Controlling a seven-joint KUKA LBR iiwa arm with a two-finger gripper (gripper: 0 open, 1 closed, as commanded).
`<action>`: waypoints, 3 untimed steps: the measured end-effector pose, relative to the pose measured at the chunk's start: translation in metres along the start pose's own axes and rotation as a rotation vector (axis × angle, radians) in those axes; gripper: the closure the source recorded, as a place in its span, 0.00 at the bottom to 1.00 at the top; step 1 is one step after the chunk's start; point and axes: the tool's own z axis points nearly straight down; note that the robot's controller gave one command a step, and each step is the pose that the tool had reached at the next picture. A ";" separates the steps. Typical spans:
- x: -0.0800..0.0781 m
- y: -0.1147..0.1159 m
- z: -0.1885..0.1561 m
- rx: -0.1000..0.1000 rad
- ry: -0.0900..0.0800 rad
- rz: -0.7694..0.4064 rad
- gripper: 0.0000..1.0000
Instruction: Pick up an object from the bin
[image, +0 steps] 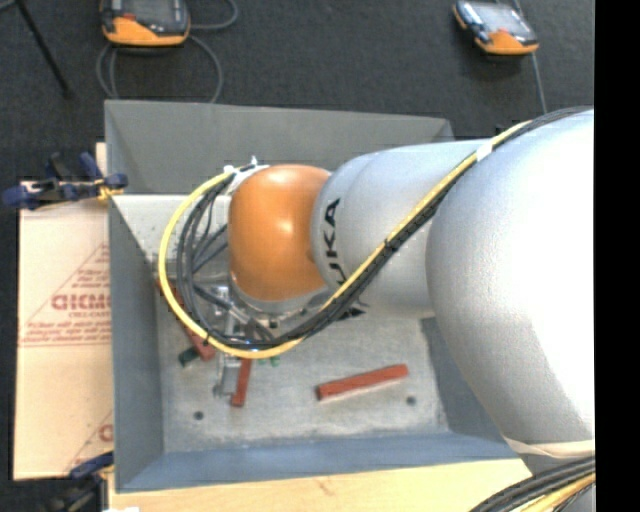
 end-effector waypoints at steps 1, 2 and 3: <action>-0.058 -0.003 0.077 0.003 0.001 -0.289 0.00; -0.058 -0.002 0.075 0.001 0.000 -0.287 1.00; -0.052 -0.012 -0.073 0.001 -0.010 -0.349 1.00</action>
Offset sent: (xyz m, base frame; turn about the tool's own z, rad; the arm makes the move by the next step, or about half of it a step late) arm 0.0570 -0.0016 -0.0754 -0.2905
